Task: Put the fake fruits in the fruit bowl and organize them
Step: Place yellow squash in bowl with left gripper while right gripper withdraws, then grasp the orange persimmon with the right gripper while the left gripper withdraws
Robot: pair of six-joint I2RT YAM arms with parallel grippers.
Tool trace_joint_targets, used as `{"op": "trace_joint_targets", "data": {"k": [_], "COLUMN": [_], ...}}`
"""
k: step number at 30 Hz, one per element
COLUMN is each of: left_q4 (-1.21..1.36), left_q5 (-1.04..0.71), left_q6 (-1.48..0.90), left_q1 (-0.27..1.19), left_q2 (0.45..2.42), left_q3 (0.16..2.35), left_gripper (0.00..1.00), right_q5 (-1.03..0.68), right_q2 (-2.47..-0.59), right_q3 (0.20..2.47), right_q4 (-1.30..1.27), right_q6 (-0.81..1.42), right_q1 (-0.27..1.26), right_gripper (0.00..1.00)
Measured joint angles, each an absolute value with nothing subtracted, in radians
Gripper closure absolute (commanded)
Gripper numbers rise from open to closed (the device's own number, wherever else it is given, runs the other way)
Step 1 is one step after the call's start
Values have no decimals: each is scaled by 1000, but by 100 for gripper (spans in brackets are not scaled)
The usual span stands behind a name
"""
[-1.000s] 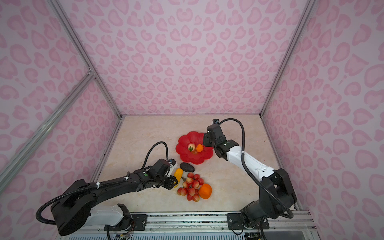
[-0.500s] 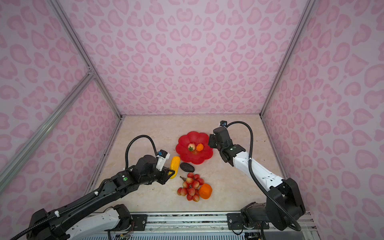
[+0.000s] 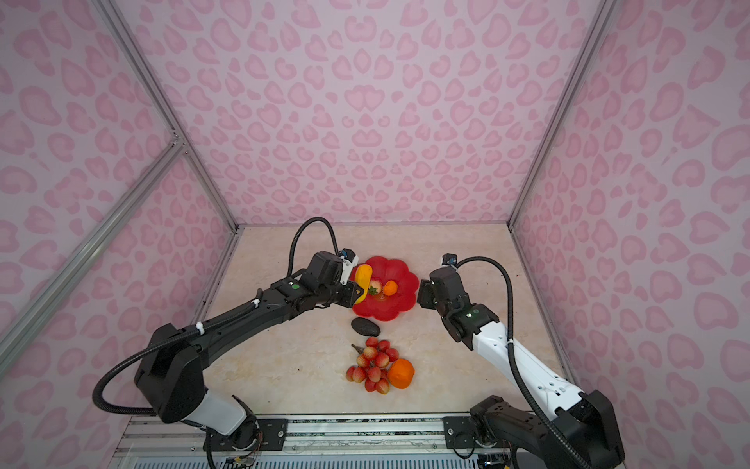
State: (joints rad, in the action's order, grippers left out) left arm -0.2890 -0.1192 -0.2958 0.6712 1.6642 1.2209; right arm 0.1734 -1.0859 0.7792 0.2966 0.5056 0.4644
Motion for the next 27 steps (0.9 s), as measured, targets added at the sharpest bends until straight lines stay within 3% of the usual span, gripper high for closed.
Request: {"op": "trace_joint_targets", "data": {"k": [6,10,15,20,27], "left_q4": [-290,-289,-283,-282,-208], "left_q5": [-127,-138,-153,-147,-70], "left_q6": [-319,-341,-367,-374,-373], "left_q1": [658,657,658,657,653], "left_q2": [1809,1848,1855,1798,1589], "left_q3": [1279,1280,1285,1289,1272], "left_gripper": [82,59,42,35,30], "right_q5": [156,149,124,112,107], "right_q2": [-978,-935,-947,-973,-982], "right_q3": [698,661,653,649,587], "right_q4": [351,387,444,480,503], "right_q6": [525,533,539,566,677], "right_q1": [464,469,543,723,909], "right_gripper": [30,29,23,16,14]}}
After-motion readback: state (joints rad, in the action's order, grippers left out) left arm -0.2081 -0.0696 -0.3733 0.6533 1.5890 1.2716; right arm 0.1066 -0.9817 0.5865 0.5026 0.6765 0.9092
